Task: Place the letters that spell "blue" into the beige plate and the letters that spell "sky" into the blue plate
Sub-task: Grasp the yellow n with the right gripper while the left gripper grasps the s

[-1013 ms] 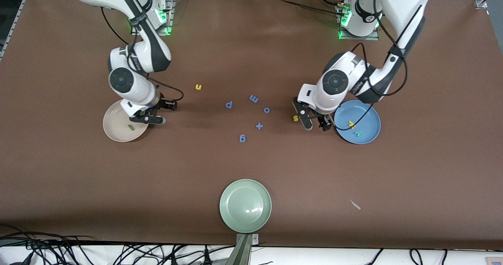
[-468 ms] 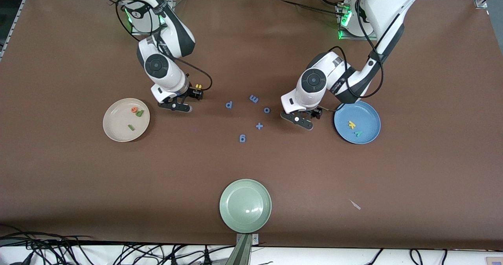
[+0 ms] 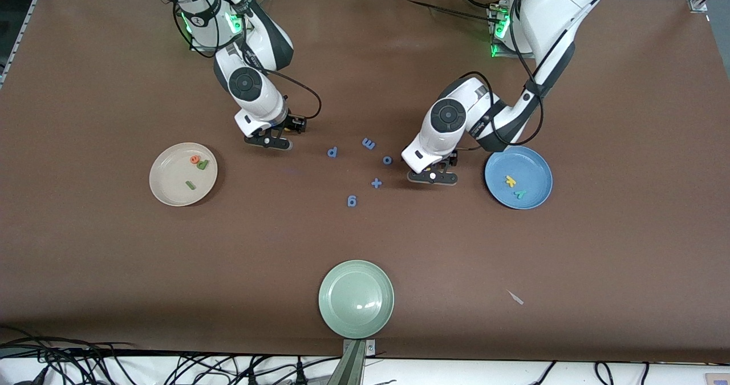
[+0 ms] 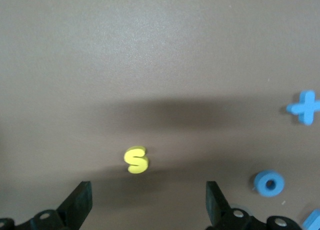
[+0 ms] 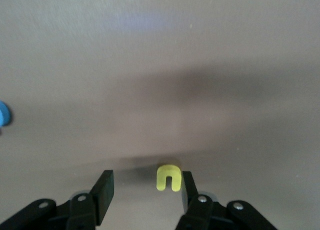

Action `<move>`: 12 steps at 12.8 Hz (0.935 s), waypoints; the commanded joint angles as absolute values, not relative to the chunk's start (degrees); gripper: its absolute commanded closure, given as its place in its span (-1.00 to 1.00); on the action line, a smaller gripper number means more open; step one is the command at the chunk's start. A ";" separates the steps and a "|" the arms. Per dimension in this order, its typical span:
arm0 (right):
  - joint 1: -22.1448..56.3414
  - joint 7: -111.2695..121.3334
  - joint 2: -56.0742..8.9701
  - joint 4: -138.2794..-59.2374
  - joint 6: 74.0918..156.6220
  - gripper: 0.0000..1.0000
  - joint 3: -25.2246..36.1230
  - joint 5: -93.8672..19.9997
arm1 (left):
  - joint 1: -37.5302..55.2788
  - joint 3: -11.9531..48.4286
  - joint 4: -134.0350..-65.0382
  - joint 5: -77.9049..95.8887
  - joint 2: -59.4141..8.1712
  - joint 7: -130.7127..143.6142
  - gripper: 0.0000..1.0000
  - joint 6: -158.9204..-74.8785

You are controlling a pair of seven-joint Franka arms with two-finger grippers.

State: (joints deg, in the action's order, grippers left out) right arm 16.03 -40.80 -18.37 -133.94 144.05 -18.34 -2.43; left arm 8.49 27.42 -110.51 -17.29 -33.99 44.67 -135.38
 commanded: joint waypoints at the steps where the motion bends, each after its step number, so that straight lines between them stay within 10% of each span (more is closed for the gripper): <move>1: 15.73 -41.48 -16.70 -136.84 145.81 -0.27 -19.25 -2.99 | 9.58 26.90 -109.34 -17.58 -36.03 50.96 -0.98 -136.14; 5: 15.73 -41.40 -16.52 -137.37 145.81 -0.27 -19.25 -2.72 | 8.97 26.72 -109.34 -18.10 -36.47 50.63 -0.12 -136.58; 12: 15.73 -41.40 -16.61 -138.08 146.51 -0.08 -19.25 -1.93 | 8.79 26.28 -109.86 -22.68 -37.71 50.71 -0.04 -138.95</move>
